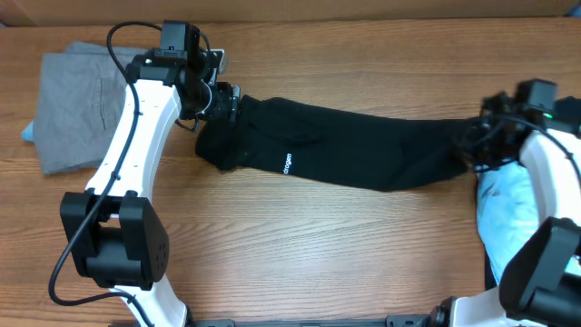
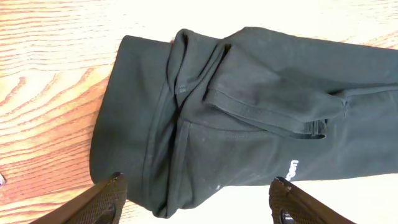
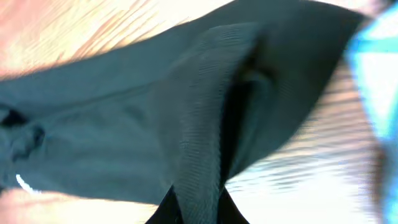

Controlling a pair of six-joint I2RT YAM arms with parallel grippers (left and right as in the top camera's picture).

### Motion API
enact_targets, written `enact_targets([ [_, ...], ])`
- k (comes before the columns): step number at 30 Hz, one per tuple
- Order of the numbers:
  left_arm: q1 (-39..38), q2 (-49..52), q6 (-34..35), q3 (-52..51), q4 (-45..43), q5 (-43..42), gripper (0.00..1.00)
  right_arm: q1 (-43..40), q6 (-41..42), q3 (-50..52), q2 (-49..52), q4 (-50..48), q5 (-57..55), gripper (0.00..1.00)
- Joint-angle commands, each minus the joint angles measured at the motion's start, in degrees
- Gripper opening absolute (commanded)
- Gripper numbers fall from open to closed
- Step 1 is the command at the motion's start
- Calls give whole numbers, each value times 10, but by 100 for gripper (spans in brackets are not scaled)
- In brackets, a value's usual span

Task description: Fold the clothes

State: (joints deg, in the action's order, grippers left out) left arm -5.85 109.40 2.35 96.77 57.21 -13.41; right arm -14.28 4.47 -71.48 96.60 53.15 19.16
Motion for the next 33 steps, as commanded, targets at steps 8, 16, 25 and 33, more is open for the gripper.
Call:
enact_targets([
  [8, 3, -3, -15, 4, 0, 3, 75, 194, 70, -10, 15, -30, -71, 4],
  [16, 3, -3, -15, 4, 3, 3, 76, 273, 125, -10, 51, -98, -76, 4],
  [25, 3, -3, -15, 4, 11, 3, 75, 295, 186, -9, 101, -161, -78, 6],
  [33, 3, -3, -15, 4, 11, 3, 75, 294, 218, -9, 109, -190, -54, 9],
])
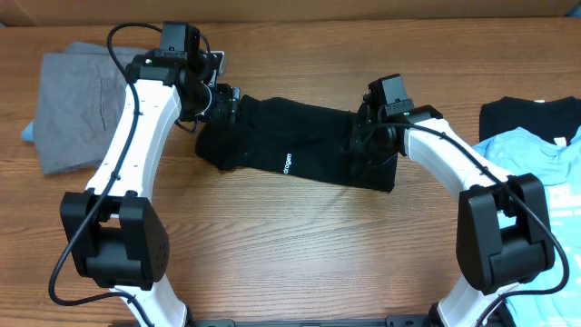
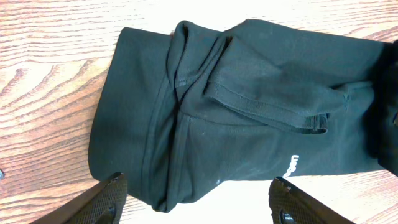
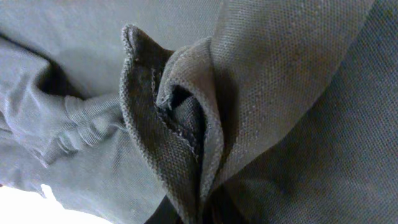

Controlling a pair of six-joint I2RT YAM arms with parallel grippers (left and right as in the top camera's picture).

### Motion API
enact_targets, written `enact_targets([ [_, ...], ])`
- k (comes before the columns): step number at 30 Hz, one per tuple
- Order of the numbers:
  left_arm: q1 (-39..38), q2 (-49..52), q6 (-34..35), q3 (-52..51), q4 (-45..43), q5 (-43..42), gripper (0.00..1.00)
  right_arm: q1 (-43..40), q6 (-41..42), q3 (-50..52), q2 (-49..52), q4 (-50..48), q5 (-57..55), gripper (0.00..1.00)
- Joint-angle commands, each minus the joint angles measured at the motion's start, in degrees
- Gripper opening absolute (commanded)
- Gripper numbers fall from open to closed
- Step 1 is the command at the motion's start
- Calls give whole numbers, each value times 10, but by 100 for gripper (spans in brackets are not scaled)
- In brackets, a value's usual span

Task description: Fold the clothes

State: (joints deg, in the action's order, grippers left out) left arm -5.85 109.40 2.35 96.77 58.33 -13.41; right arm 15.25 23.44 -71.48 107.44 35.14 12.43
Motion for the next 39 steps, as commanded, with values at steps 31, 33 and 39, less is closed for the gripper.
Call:
enact_targets([
  [31, 2, -3, -15, 4, 6, 3, 76, -12, 17, -10, 0, 14, 57, 30],
  [33, 2, -3, -15, 4, 5, 3, 76, -23, 11, -10, 0, 14, 72, 23],
  [39, 2, -3, -15, 4, 1, 2, 76, -18, 6, -9, 1, 12, 103, 22],
])
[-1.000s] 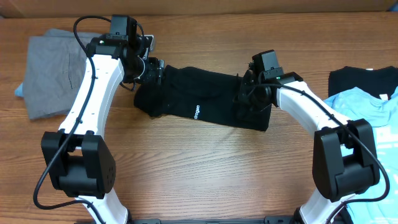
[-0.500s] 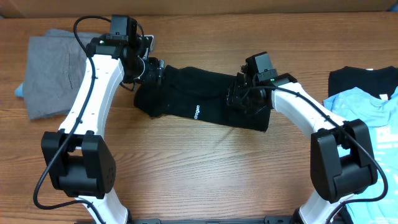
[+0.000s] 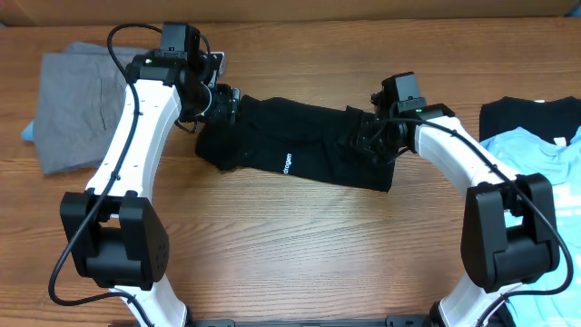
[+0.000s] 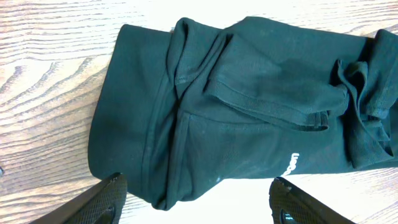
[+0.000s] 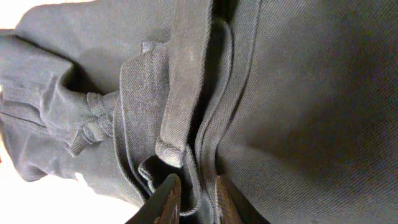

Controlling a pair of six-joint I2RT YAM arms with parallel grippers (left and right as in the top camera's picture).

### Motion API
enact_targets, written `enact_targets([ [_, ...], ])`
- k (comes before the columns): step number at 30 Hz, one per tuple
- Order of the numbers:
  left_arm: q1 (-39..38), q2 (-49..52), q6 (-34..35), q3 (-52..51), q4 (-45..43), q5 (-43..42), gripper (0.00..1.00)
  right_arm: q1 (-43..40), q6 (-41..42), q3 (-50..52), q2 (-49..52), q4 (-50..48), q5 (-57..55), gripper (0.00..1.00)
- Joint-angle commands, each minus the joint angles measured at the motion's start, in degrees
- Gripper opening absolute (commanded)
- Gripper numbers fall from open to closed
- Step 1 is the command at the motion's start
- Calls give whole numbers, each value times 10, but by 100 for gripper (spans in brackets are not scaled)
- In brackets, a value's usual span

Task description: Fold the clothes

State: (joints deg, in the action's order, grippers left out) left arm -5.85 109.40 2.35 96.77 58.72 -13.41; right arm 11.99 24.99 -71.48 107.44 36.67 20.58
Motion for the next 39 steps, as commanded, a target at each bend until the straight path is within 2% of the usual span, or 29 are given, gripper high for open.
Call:
enact_targets([
  [1, 2, -3, -15, 4, -3, 2, 76, 25, -10, -9, 1, -5, 20, 21],
  [6, 2, -3, -15, 4, -3, -2, 74, 101, -10, -9, 4, -32, 20, 17],
  [9, 2, -3, -15, 4, 0, -2, 74, 128, -16, -17, 0, -27, 3, 10],
  [15, 2, -3, -17, 4, 18, 5, 76, 80, -23, -71, -28, 75, -123, 10],
  [20, 3, -3, -24, 4, 21, 5, 76, 12, -23, -67, -24, 119, -94, 10],
  [26, 2, -3, -24, 4, 18, 5, 77, -3, -7, -23, 5, 110, -89, 9],
  [30, 3, -3, -24, 4, 19, 5, 77, 19, -15, 1, 31, 67, -7, 9],
  [36, 3, -3, -24, 4, 19, 5, 77, 88, -112, -4, 35, -17, 155, 9],
  [39, 3, -3, -24, 4, 19, 5, 77, 102, -153, -28, 31, 5, 105, 8],
])
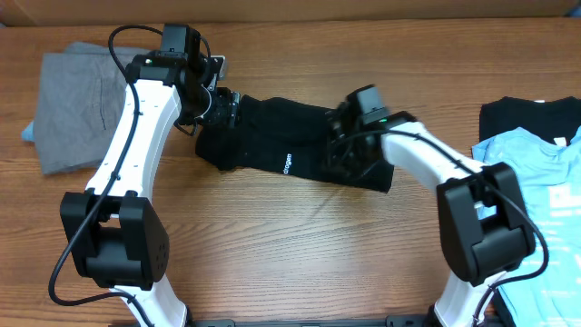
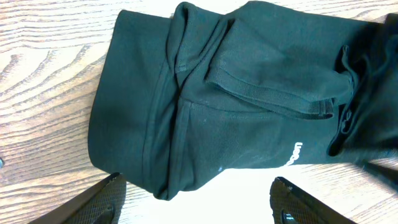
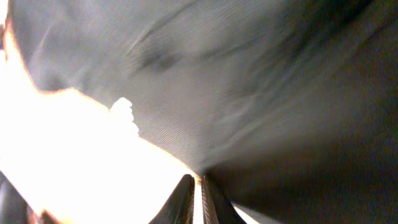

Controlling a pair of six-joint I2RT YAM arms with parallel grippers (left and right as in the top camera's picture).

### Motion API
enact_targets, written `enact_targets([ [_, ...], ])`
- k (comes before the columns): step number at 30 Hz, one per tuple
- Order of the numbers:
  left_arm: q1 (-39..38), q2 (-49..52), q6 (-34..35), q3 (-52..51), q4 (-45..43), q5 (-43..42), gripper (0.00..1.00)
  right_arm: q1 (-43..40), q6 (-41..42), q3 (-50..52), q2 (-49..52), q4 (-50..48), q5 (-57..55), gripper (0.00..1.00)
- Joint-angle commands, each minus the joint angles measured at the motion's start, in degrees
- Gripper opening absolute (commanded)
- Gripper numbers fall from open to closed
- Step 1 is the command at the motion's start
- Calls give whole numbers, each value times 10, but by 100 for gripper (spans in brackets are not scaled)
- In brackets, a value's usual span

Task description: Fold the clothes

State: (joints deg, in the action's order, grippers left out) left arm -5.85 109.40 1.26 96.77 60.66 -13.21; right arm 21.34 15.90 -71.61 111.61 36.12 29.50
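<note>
The black trousers lie on the table doubled over, their white logo near the front edge. My left gripper hangs over their left, waistband end; in the left wrist view that gripper is wide open, with only the cloth's edge and bare wood between the fingers. My right gripper is down at the front edge of the folded right part. The blurred right wrist view shows that gripper with its fingers nearly together, tips at the hem of the dark cloth and nothing visible between them.
A folded grey garment lies at the far left with a bit of light blue under it. At the right edge are a black shirt and a light blue shirt. A cardboard wall runs along the back.
My right arm has shifted left and its gripper has dropped to the front edge of the folded part, fingers now closed together. The left gripper has stayed open over the waistband.
The trousers lay stretched out, my right gripper shut on the leg end at the far right. Then that end was carried over onto the middle, halving the length. Then the right fingers stood slightly apart on the fold; now they are together at its front edge.
</note>
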Motion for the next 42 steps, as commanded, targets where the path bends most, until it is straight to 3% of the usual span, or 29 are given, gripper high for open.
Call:
enact_targets([
  [1, 3, -3, -13, 4, -1, 3, 77, 8, -63, -40, -14, 27, -29, 8],
  [5, 3, -3, -13, 4, 0, 3, 78, -27, -50, -105, -34, 78, -132, 9],
  [9, 3, -3, -13, 4, 1, 3, 78, -86, 27, -144, -36, 92, -134, 20],
  [17, 3, -3, -13, 4, 9, 4, 79, -148, 94, -142, 1, 88, -134, 20],
  [25, 25, -3, -13, 3, 13, 8, 90, -86, 57, -142, 78, 65, -8, 19],
  [30, 54, -1, -9, -13, 17, 5, 100, -33, 36, -142, 83, 67, -30, 20],
  [42, 84, 50, -9, -70, -10, -87, 100, 8, 73, -128, 107, 113, -89, 20],
])
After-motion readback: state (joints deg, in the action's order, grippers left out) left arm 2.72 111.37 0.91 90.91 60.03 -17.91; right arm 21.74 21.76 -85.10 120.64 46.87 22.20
